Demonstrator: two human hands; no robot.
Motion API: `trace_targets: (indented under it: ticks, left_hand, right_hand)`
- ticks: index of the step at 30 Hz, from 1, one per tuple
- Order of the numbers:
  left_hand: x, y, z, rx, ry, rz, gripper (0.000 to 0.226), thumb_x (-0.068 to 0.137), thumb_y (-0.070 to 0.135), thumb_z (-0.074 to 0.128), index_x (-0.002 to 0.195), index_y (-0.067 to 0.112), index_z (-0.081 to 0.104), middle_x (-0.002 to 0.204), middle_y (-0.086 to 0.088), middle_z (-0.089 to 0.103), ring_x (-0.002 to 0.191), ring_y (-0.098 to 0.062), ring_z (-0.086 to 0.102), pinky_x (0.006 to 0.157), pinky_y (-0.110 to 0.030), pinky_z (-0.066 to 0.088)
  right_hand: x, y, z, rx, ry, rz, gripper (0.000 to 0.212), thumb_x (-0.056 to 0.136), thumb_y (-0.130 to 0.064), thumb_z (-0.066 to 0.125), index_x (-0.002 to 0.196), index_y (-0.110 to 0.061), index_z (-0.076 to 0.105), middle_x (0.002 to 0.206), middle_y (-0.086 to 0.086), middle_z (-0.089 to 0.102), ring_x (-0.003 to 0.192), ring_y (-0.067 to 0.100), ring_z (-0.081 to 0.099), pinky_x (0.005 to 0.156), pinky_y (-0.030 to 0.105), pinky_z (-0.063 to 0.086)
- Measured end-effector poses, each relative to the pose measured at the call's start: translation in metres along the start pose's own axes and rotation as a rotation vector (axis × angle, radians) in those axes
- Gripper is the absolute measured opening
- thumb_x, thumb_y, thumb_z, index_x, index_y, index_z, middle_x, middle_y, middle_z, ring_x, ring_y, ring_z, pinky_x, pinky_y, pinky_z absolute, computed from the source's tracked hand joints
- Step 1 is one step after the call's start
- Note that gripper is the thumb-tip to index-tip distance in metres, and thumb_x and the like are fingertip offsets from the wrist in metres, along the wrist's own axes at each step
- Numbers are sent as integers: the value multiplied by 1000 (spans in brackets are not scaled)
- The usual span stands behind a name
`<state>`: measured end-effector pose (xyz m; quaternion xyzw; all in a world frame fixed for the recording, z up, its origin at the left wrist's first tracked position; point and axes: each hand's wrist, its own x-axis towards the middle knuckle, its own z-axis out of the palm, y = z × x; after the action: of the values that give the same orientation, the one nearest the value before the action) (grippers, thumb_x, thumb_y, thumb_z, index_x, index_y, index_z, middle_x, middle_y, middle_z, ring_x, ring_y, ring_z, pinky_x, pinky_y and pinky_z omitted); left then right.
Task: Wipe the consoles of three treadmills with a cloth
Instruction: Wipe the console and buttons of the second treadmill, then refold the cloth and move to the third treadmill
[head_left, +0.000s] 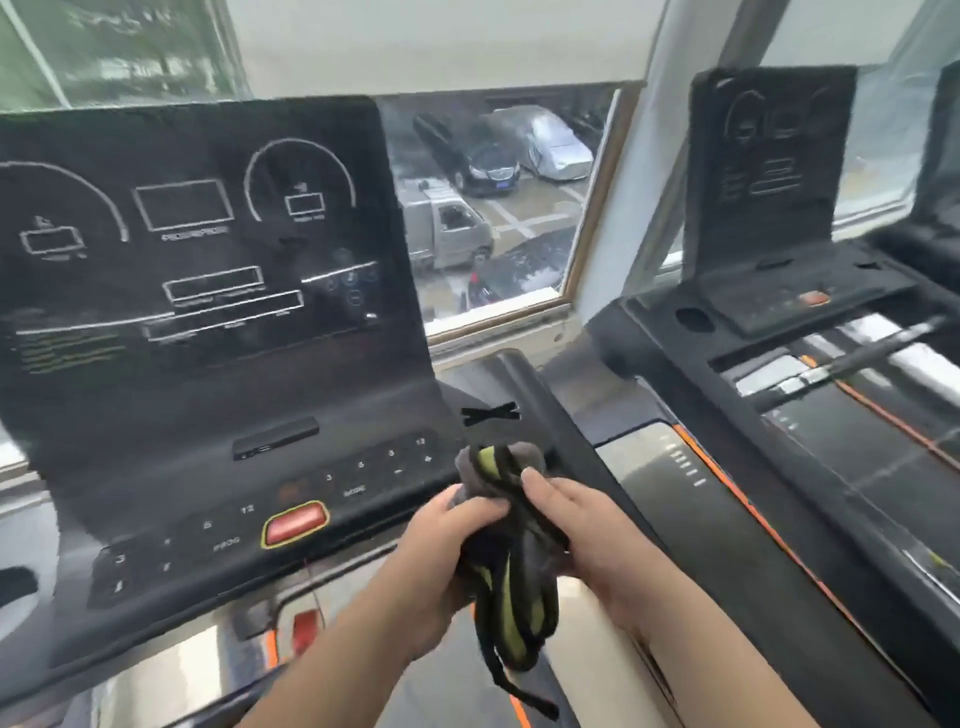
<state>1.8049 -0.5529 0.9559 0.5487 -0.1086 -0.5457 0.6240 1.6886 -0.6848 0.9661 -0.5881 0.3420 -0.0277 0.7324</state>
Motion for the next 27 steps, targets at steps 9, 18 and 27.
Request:
trace_targets:
  ticks: [9,18,27]
  left_hand:
    - [31,-73,202,305,-185,-165,42,90,49,70,110,12,74,103,-9,79,91,-23,76,101,-55,53]
    - [48,-106,285,392,-513,-326,27,96,32,70,119,20,75,116,-3,78,108,-20,75,98,-39,57]
    - [42,-166,344,674,-633,-149,9,92,26,76,99,20,78,103,-4,79,96,-19,74,78,-32,59]
  right_hand:
    - [-133,62,-166,413,566,-68,45,93,-37,77,130,-14,66,119,12,77,111,34,74,102,55,56]
    - [-213,93,-199,504,1038,-103,19,96,-28,74,110,-16,73,105,4,80,102,22,77,101,53,57]
    - [-286,144,-226,732,1251,-84,25,97,-33,72,113,-13,71,106,4,80,103,21,76,94,44,59]
